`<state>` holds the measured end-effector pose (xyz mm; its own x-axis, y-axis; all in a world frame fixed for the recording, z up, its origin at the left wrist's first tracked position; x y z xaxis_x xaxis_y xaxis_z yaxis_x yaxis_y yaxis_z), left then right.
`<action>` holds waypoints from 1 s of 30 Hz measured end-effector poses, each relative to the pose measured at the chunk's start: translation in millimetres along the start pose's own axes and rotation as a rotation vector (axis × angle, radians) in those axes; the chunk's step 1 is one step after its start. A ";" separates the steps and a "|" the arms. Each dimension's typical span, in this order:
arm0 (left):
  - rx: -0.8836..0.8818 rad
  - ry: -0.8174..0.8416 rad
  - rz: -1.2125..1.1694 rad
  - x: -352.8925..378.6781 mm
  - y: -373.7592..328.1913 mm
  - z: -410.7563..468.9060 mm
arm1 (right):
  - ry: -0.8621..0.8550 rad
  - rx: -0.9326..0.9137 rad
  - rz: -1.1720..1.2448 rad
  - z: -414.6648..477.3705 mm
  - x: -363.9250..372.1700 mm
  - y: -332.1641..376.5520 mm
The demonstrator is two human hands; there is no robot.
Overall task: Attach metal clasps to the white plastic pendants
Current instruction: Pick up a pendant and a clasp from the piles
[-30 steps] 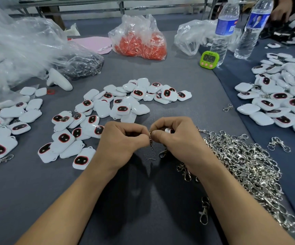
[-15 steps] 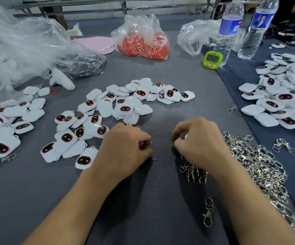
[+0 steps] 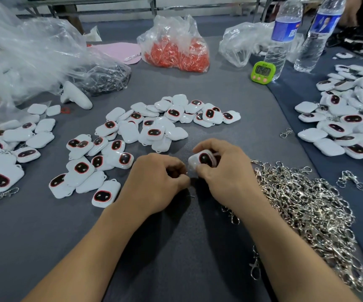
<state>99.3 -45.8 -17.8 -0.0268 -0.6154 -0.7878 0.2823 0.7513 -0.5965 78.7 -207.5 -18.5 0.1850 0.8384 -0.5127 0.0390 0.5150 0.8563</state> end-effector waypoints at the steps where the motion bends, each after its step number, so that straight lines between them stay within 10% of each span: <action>1: 0.000 0.004 -0.007 0.2 0.2 0.2 | -0.028 -0.005 -0.003 0.4 -1.4 -0.6; 30: 0.172 0.053 -0.002 0.7 -8.3 -3.0 | 0.134 -0.060 -0.030 6.3 2.6 -0.8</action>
<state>94.1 -51.7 -13.9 -0.0764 -0.6002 -0.7962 0.4420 0.6954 -0.5666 85.3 -206.8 -20.1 0.0520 0.8365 -0.5455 -0.0167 0.5469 0.8370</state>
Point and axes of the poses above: each hand's wrist, its own z-axis towards the middle knuckle, its own x-axis out of the palm, y = z × x, the point moved 7 cm from there along z, towards the middle knuckle
